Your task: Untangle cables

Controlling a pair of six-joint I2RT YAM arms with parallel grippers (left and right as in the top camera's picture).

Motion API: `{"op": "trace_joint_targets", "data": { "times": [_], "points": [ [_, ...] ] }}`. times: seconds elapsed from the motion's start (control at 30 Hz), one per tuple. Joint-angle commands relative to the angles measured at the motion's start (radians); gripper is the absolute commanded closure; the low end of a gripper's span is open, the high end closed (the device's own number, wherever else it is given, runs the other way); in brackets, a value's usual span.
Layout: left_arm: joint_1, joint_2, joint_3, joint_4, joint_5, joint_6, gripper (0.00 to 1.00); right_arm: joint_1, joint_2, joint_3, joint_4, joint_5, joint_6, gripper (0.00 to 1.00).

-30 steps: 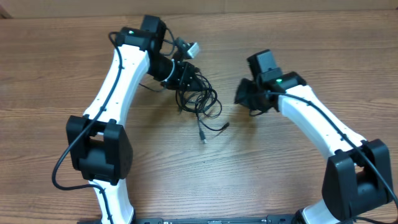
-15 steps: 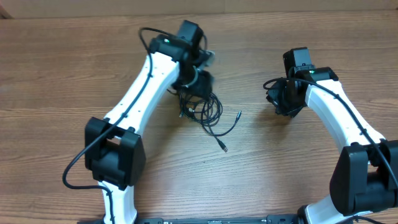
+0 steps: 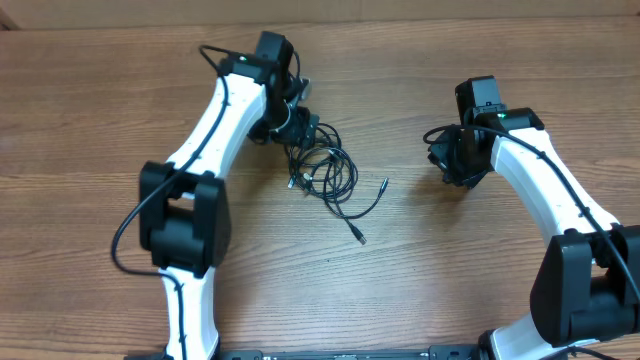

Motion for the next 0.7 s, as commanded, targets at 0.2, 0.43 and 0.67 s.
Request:
{"op": "trace_joint_targets", "data": {
  "times": [0.2,0.43,0.67],
  "points": [
    [-0.05,0.165,0.018,0.011,0.078,0.076,0.42,0.005,-0.021,0.009,0.006,0.003,0.006,0.66],
    [-0.056,0.158,0.148,-0.078,0.072,0.074,0.96,0.005,-0.021,0.009,0.007,0.003,0.006,0.66],
    [-0.047,0.158,0.583,-0.288,0.111,0.075,0.96,0.005,-0.021,0.009,0.101,-0.254,-0.314,0.67]
  ]
}}
